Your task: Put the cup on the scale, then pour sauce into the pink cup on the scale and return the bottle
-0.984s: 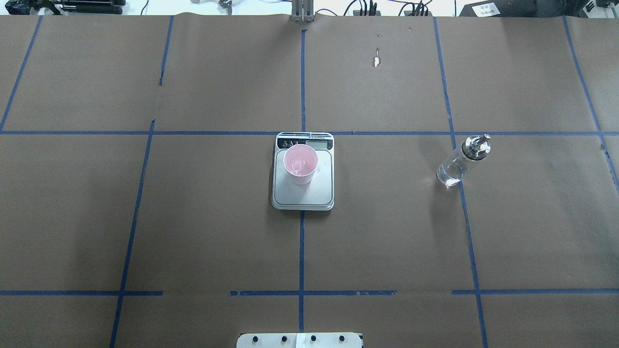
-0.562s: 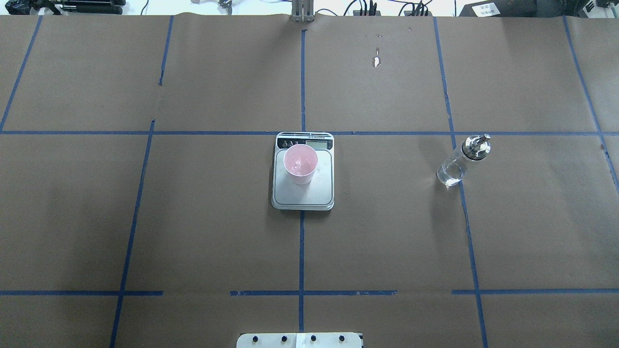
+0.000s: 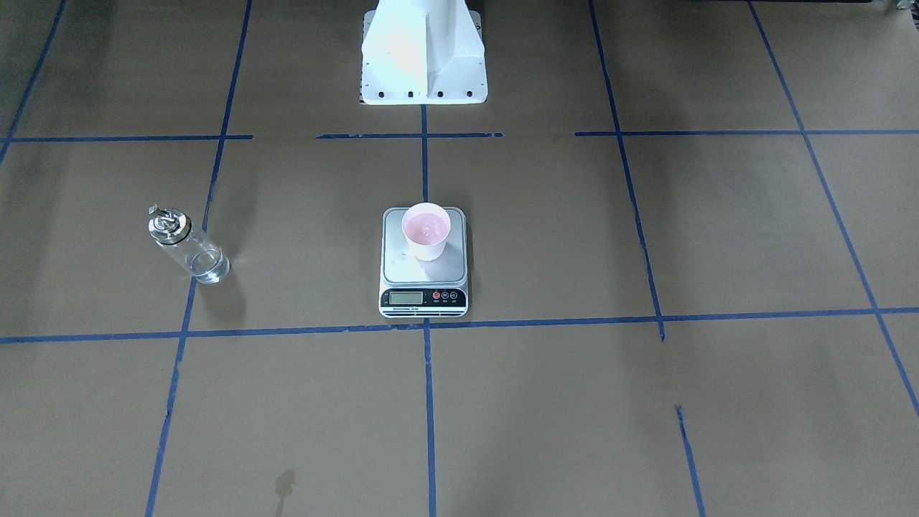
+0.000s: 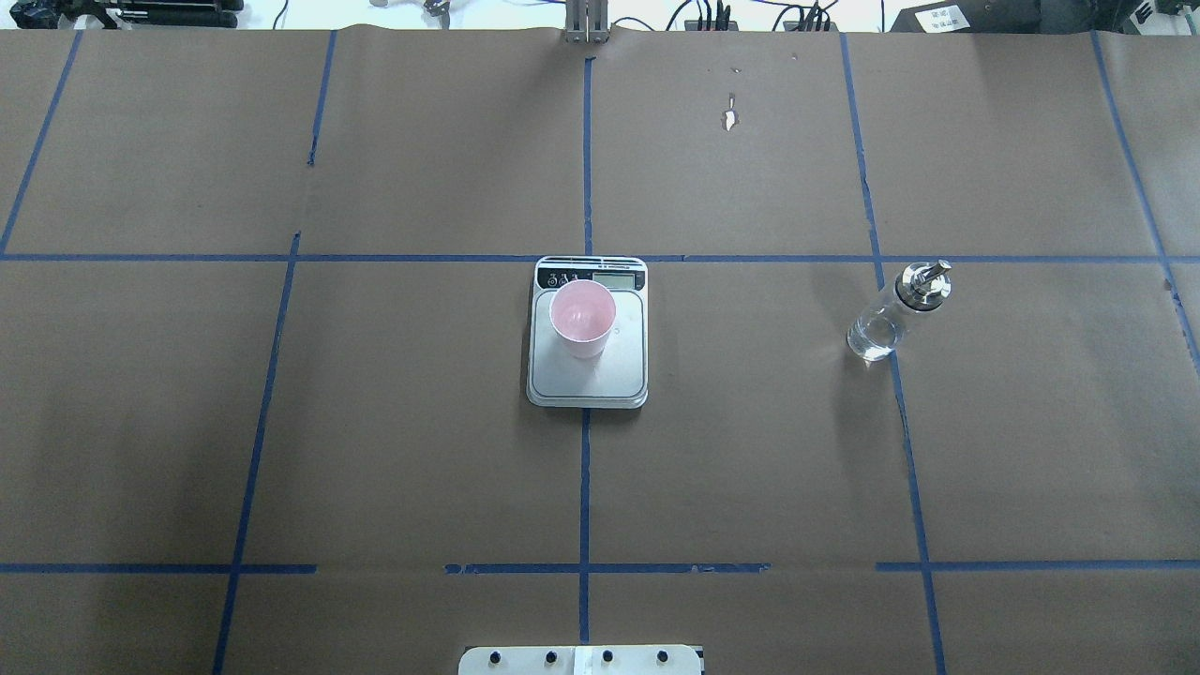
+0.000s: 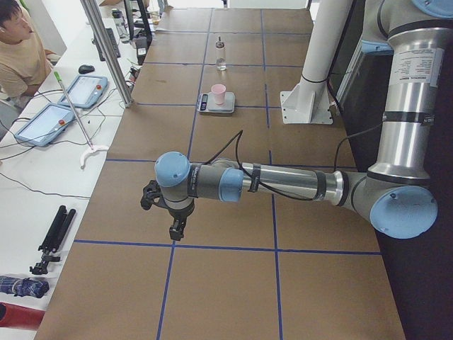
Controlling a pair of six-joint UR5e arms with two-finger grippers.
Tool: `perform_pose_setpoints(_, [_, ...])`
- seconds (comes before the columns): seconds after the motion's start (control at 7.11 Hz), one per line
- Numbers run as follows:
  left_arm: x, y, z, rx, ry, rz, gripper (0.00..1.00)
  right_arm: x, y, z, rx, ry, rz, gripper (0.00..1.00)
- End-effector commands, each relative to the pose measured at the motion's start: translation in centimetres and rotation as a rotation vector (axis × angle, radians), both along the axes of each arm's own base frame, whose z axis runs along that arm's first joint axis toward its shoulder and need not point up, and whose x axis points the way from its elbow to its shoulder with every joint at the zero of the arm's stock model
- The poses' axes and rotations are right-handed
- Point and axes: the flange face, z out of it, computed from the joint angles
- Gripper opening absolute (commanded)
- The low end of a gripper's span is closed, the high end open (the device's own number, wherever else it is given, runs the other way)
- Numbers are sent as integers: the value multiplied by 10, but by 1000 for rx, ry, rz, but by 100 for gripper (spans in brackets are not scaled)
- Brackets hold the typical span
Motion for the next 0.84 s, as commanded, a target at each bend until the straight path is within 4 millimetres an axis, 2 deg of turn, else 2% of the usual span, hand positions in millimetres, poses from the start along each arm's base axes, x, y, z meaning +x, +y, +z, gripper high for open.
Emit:
perform_pose_setpoints(0.0, [-1,4,3,-6,-2,1,100,1,-4,-4,114,22,-6,100])
perform_pose_setpoints(0.14, [0,23,-10,19,-2,4,100,3,3,1,180,63,0,100])
perform_pose_setpoints(0.28, [0,38,-13,25,-4,2,100,3,-3,-3,195,84,1,100])
perform_pose_setpoints(0.56, [-2,36,-8,21,-46,-1,100,-8,-5,-1,147,78,-11,100])
perform_pose_setpoints(0.7, [-2,33,-10,27,-46,-1,100,-11,-19,-17,93,74,-10,100])
